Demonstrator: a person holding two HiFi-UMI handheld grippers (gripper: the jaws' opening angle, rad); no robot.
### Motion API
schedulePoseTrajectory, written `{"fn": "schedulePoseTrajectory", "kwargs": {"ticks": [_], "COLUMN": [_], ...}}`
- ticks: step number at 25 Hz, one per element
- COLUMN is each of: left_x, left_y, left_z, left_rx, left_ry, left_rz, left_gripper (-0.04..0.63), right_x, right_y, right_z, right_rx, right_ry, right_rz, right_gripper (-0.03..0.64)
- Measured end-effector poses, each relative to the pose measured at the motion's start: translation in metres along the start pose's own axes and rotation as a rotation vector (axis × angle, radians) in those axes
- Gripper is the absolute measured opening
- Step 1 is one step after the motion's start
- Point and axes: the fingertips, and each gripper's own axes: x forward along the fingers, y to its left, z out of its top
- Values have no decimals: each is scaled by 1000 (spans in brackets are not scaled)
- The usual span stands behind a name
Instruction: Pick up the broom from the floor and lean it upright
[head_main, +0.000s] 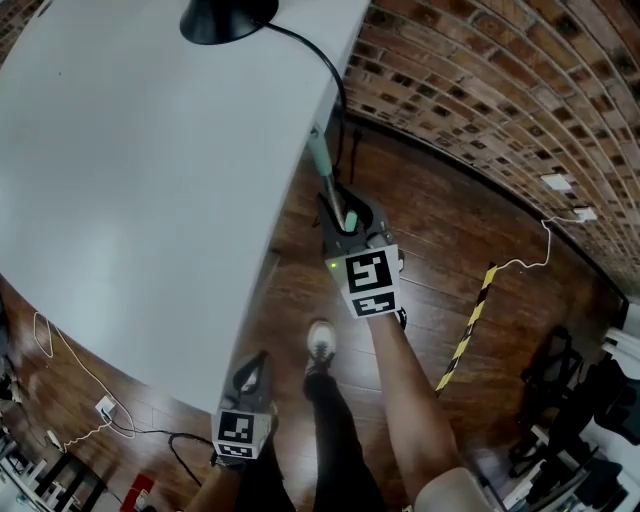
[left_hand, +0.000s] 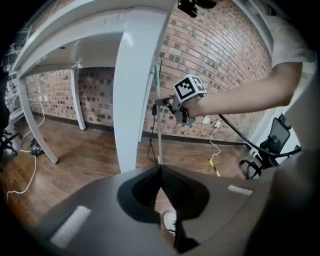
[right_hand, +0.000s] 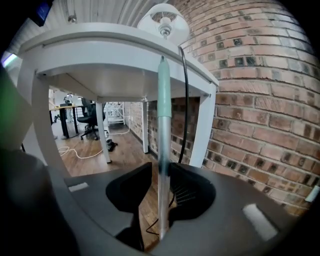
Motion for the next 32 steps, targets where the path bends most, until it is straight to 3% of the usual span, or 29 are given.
{"fn": "schedulePoseTrajectory", "kwargs": {"ticks": [4, 22, 28, 32], "left_x": [1, 12, -3, -22], "left_y": [1, -1, -2, -6], "left_z": [-4, 12, 45, 72], "left_rx": [-12, -17, 13, 41], "left_ry": [8, -4, -26, -50], "left_rz": [-4, -10, -1, -11], "left_gripper": [-2, -2, -2, -2], "right_x": [1, -12, -50, -91], "right_y": [-2, -14, -25, -31], "right_z": [0, -12, -20, -17], "right_rx": [0, 27, 69, 110], "right_ry": [-11, 13, 34, 41], "right_rz": [23, -10, -86, -154], "right_gripper": [172, 170, 68, 58]}}
